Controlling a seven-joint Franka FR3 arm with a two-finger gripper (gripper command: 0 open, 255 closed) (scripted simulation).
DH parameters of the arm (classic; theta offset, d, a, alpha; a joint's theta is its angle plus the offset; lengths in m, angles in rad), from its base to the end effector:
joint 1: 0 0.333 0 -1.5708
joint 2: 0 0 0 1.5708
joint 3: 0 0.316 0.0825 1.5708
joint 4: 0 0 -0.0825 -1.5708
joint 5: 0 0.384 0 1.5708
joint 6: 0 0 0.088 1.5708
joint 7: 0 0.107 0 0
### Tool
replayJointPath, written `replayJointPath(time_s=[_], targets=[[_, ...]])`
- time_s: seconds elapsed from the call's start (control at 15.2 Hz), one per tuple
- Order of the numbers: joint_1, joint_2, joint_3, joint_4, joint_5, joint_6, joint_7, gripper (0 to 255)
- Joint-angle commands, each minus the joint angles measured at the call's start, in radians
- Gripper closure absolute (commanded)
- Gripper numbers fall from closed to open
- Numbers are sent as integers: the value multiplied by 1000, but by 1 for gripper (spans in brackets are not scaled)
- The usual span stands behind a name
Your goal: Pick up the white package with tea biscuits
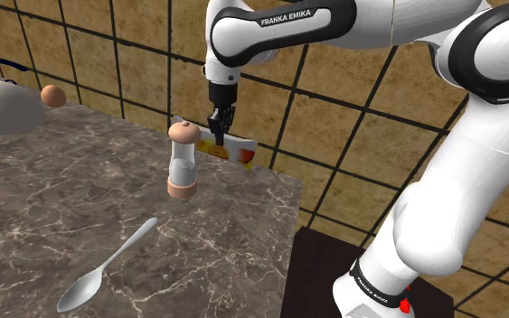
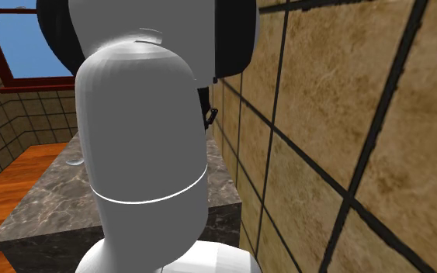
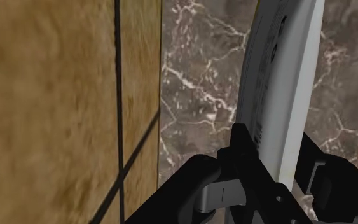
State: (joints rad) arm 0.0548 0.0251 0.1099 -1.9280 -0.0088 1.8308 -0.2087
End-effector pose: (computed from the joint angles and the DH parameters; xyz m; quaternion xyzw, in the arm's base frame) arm 0.5444 0.0894 0.4633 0.9805 0.1867 -0.0611 0.0015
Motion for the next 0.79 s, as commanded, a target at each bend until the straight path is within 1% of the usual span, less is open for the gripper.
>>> replayJointPath(time_s=[0.0,0.59,0.73], targets=[[-1,-4,-1,24,0,-27,-2,255],[-1,-16,-1,130,2,-145,-3,255],[-1,-16,-1,132,2,-147,-3,255]])
